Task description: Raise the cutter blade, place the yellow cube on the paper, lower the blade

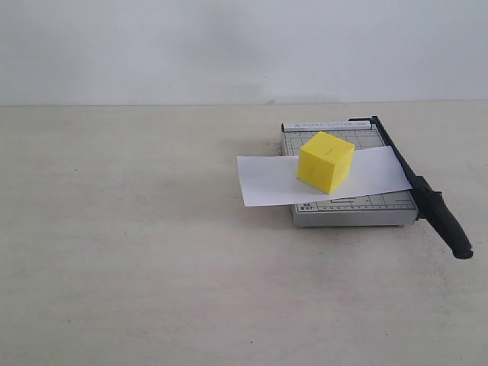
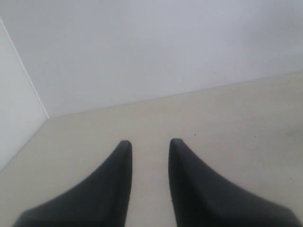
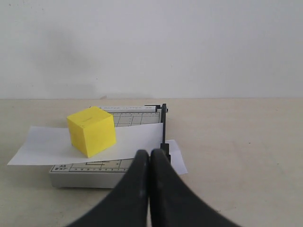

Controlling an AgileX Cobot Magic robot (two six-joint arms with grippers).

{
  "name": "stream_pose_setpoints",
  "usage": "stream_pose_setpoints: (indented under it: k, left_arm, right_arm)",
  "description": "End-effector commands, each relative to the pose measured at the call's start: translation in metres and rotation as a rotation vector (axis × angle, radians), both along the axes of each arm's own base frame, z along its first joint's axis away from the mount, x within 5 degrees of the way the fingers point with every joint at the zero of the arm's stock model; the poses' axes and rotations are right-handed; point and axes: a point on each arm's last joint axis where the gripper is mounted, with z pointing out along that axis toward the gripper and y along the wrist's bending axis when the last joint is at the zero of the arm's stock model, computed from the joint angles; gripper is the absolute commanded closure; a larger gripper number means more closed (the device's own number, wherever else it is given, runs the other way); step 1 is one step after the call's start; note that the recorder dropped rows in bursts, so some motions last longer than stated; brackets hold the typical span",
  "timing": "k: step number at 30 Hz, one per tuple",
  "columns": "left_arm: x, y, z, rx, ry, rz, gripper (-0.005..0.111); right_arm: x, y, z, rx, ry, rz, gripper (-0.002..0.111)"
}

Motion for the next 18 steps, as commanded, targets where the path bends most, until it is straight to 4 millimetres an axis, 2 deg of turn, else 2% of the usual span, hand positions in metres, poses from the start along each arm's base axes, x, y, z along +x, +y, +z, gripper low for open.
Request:
stream_pose_setpoints:
  k: [1,9,18]
  left_arm:
    - [-0.0001,0.0002,-0.0001,0.001,-0.011,0.005,0.08]
    - [-0.0001,0.0,-0.0001,0.001,-0.011,0.001,0.08]
    - [0.0003,-0.0059,-0.0001,0.0,-0.011,-0.104,0.08]
  right_arm:
    - [0.0001,0.0002,-0.0009,0.005,-0.001,0.003,0.108]
    - [0.0001,0.0002,-0.001,0.007,0.0,0.003,0.108]
    - [0.0001,0.0002,-0.001,0.007,0.0,0.003,0.108]
